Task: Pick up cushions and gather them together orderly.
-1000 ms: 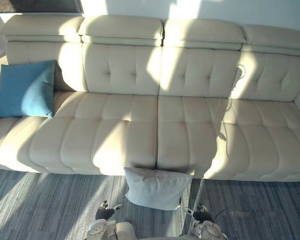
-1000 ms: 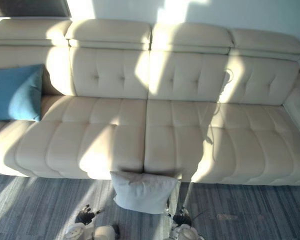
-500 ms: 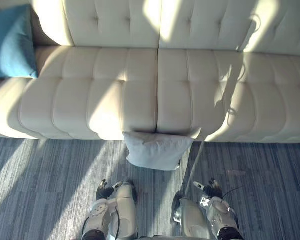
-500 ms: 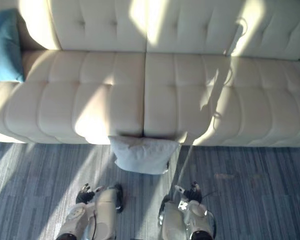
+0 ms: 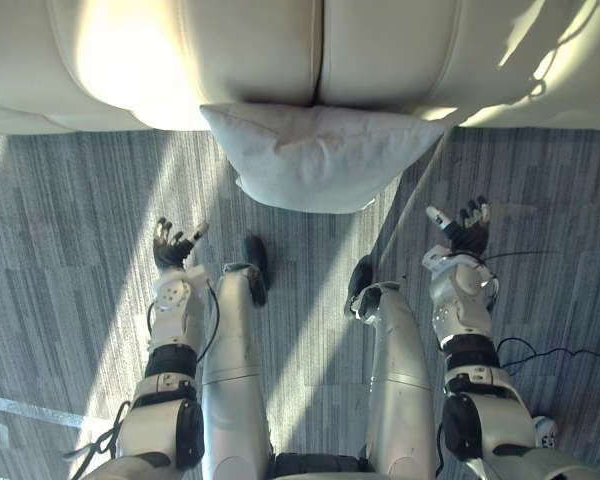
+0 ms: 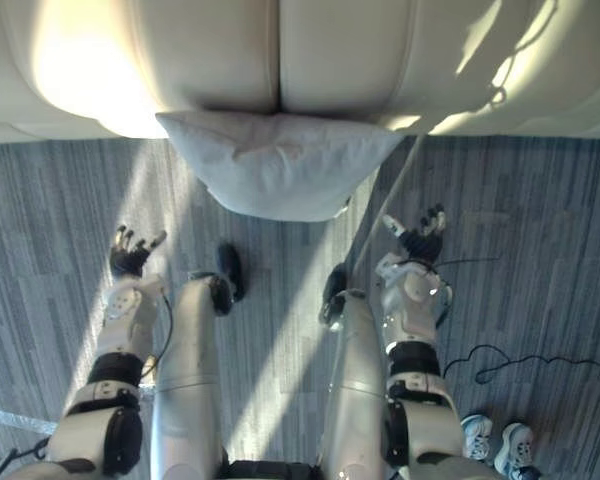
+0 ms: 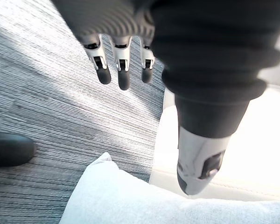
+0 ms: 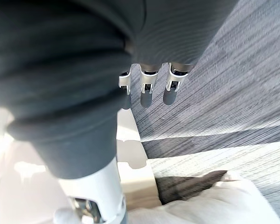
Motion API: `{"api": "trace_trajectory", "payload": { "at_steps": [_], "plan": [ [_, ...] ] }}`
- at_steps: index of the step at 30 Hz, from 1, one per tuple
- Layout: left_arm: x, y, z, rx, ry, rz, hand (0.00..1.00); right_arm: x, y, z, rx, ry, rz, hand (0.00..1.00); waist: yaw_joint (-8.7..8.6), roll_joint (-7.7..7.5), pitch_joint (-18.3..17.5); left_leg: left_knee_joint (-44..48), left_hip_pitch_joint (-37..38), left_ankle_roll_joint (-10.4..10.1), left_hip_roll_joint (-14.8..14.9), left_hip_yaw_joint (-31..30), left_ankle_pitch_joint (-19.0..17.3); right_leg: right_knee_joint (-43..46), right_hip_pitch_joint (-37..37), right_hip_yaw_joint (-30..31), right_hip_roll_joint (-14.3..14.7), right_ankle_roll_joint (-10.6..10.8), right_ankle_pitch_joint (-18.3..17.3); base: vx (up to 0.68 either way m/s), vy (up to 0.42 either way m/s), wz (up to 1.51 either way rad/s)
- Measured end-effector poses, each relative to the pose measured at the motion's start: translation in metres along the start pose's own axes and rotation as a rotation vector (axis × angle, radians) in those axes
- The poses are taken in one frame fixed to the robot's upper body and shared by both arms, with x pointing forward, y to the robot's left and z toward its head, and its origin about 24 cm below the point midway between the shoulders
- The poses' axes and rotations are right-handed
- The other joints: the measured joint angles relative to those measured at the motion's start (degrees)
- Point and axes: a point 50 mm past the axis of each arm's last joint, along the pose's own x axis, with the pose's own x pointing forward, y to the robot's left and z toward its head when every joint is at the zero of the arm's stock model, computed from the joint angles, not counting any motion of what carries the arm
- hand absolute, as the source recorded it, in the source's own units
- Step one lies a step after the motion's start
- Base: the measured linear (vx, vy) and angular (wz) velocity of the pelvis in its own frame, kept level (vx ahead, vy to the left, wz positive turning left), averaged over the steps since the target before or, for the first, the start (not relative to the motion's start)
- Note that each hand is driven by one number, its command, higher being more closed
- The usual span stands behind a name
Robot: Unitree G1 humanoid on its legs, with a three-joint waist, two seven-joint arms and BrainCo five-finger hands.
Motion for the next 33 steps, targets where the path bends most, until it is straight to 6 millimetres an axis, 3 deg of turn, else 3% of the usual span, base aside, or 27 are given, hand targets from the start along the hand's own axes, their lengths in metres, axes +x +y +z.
{"api": "trace_trajectory", "payload": {
  "at_steps": [2,5,10,18,19,21,22,25,33],
  "plan": [
    [0.009,-0.018,0.033,-0.025,-0.114,-0.043,0.00,0.011,0.013,0.026,0.026,-0.078,0.016,0.00,-0.08,0.04,0.09,1.35,-4.29,0.34,-0.37,-0.34,0.36,2.33,-4.56,0.26,-0.35,0.14,-0.15,-0.09,-0.042,0.06],
    [0.012,-0.041,0.055,-0.034,-0.183,-0.104,0.00,0.015,0.025,0.049,0.096,-0.148,0.032,0.00,-0.15,0.04,0.15,1.90,-7.85,0.43,-0.74,-0.62,1.13,4.14,-8.34,0.36,-0.95,0.19,-0.33,-0.08,-0.039,0.12],
    [0.012,-0.073,0.078,-0.032,-0.248,-0.188,0.00,0.019,0.049,0.071,0.170,-0.190,0.078,0.00,-0.18,0.14,0.51,3.33,-12.27,0.32,-0.97,-1.41,1.94,6.68,-12.84,0.15,-1.32,-0.03,-0.49,-0.07,-0.023,0.06],
    [0.007,-0.115,0.108,-0.115,-0.303,-0.300,0.00,0.006,0.109,0.070,0.310,-0.109,0.194,0.00,-0.33,0.15,0.53,3.69,-15.50,-0.39,-1.53,-1.98,3.03,8.87,-16.56,-0.12,-1.78,-0.75,-0.91,-0.03,-0.005,0.05],
    [0.005,-0.123,0.113,-0.146,-0.307,-0.315,0.00,0.004,0.116,0.069,0.320,-0.094,0.208,1.00,-0.38,0.15,0.53,3.63,-15.81,-0.50,-1.66,-2.25,3.15,8.93,-16.73,-0.37,-1.80,-0.74,-0.97,-0.02,0.013,0.07],
    [0.001,-0.135,0.123,-0.188,-0.317,-0.336,0.00,0.002,0.124,0.072,0.342,-0.094,0.219,1.00,-0.45,0.15,0.53,3.48,-16.61,-0.61,-1.85,-2.53,3.49,9.38,-17.53,-0.49,-2.01,-0.74,-1.21,-0.02,0.014,0.11],
    [0.000,-0.140,0.128,-0.201,-0.328,-0.339,1.00,0.002,0.128,0.077,0.353,-0.103,0.225,1.00,-0.50,0.15,0.53,3.40,-17.42,-0.70,-2.03,-2.72,3.76,9.60,-18.31,-0.65,-2.13,-0.84,-1.26,-0.02,0.015,0.11],
    [-0.003,-0.149,0.139,-0.259,-0.343,-0.340,1.00,0.004,0.128,0.085,0.357,-0.120,0.222,1.00,-0.67,0.20,0.57,2.55,-18.67,-1.04,-2.62,-3.15,4.68,9.74,-19.74,-1.12,-2.51,-0.88,-1.25,-0.02,0.016,0.11],
    [-0.004,-0.148,0.146,-0.310,-0.345,-0.279,1.00,0.001,0.135,0.089,0.316,-0.140,0.267,1.00,-1.01,0.19,0.59,1.35,-18.83,-2.03,-2.70,-4.11,5.95,9.82,-20.09,-2.06,-2.36,-1.07,-1.27,0.00,0.007,0.03]
  ]
}}
